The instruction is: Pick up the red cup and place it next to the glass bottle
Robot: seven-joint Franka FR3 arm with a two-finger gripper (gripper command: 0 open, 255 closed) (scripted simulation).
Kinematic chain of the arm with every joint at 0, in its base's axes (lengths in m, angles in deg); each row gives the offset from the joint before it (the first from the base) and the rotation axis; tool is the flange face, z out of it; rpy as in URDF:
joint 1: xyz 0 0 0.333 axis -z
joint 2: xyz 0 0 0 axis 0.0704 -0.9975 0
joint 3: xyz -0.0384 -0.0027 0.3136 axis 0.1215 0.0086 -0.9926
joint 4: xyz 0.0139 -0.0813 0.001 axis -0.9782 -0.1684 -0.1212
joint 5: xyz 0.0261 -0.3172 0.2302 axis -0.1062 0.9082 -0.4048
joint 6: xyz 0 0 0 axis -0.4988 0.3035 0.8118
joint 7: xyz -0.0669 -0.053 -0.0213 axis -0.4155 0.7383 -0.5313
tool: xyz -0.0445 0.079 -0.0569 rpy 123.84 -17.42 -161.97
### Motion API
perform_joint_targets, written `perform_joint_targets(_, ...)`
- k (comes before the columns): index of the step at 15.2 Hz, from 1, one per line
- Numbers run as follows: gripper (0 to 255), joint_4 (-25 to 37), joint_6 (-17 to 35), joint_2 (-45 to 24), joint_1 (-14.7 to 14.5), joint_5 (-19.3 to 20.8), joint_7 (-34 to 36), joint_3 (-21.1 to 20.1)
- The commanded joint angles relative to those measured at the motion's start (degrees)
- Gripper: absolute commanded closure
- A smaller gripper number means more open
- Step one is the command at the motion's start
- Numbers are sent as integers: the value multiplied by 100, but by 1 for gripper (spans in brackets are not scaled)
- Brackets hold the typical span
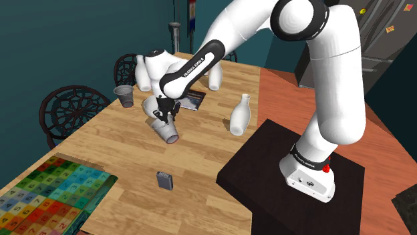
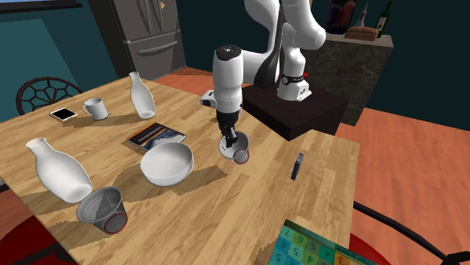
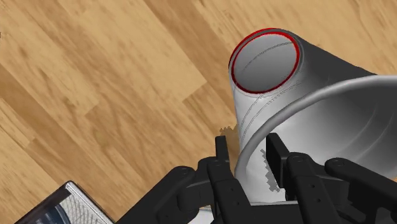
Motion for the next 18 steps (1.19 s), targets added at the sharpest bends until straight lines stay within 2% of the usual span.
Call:
perform_joint_targets(1,255,37,-124,91,14,-45,-35,-30)
perform_joint_targets(18,255,257,-1089,877,136,-392,-310,-221)
